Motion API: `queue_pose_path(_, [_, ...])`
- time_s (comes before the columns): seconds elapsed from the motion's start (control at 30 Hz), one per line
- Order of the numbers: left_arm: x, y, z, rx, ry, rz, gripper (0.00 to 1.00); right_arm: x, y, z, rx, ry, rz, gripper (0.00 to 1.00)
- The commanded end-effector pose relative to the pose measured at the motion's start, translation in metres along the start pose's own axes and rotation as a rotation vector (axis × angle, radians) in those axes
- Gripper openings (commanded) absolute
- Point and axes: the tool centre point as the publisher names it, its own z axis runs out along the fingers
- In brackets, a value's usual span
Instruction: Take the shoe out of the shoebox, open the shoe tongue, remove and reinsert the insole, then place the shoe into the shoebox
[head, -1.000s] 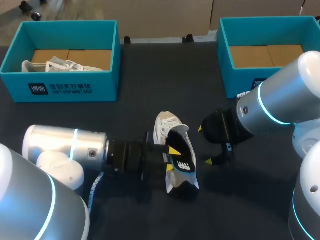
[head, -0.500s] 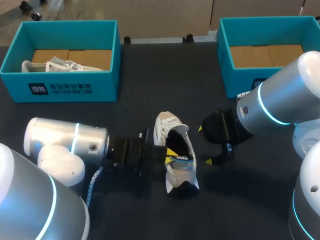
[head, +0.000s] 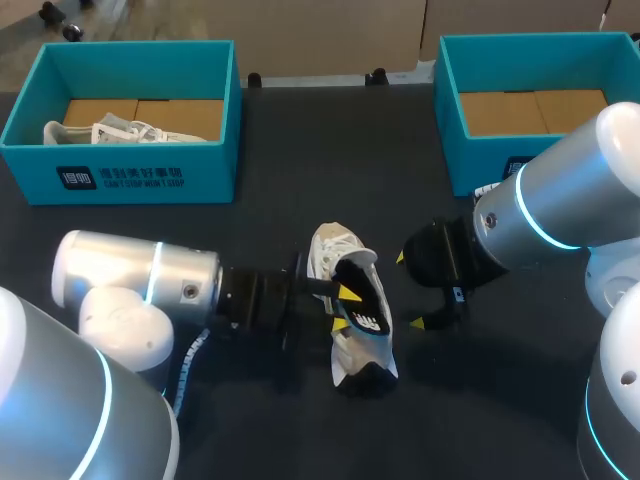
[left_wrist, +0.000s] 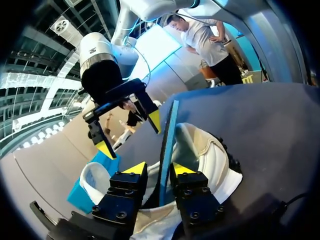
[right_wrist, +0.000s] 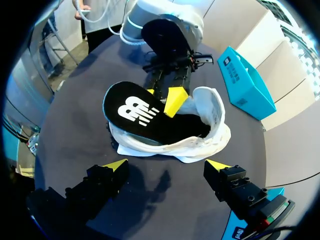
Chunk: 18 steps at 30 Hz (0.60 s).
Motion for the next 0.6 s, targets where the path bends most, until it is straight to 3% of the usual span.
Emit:
queue_pose_path(0.03, [0.001, -0.01, -0.005, 0.001, -0.008, 0.01, 0.28, 0.002, 0.0, 0.001, 0.001, -0.004, 0.0, 1.0])
queue_pose_path(0.17, [0.0, -0.015, -0.005, 0.008, -0.009, 0.018, 0.25, 0.002, 0.0, 0.001, 0.001, -0.004, 0.0, 1.0])
queue_pose_path(0.33, [0.002, -0.011, 0.0, 0.005, 0.011, 0.014, 0.0, 0.002, 0.0, 0.001, 0.001, -0.004, 0.0, 1.0])
queue_pose_path(0.6, [0.008, 0.005, 0.004, -0.027, 0.01, 0.036, 0.0, 0.002, 0.0, 0.001, 0.001, -0.004, 0.0, 1.0])
